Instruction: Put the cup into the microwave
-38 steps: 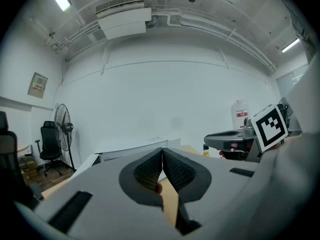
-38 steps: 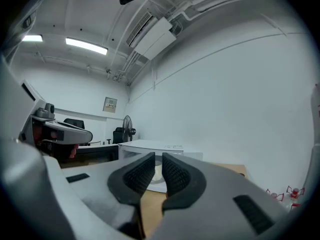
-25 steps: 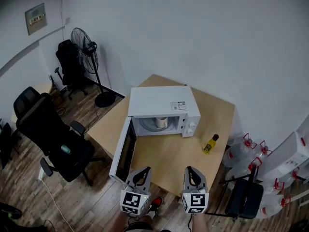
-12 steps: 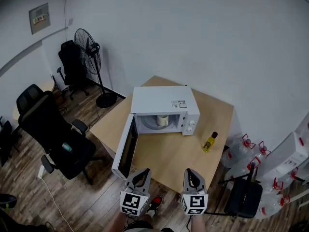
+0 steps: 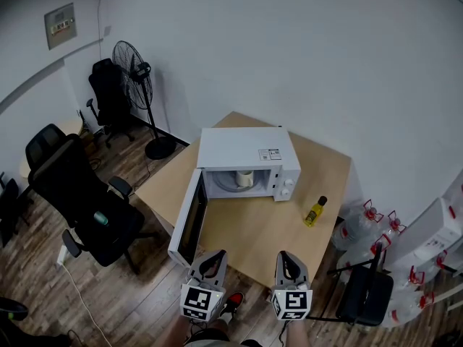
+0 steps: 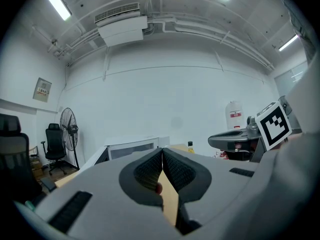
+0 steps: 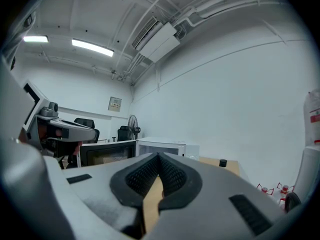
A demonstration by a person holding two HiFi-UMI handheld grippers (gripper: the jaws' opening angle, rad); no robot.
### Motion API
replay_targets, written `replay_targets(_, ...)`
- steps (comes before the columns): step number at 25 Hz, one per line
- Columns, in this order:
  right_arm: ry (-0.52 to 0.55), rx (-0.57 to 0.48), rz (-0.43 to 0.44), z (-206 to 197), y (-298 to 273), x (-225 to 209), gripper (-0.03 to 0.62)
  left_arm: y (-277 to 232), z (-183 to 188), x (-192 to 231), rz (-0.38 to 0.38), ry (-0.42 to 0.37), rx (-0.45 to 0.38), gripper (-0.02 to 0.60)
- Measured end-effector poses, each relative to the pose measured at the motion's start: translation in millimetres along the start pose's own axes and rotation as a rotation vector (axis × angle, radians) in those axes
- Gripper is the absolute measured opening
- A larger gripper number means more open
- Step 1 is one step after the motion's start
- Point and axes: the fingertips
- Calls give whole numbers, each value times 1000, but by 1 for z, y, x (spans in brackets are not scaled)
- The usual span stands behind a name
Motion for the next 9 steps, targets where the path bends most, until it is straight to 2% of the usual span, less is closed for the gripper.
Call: replay_targets(9, 1, -6, 2, 1, 1, 0, 17, -1, 1, -1, -7, -2, -5, 23)
Point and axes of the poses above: the fingertips, and each gripper's own axes: y backward along the fingers, x to its left, z out of its top, and after that the axes turned 4 degrees about x, right-handed
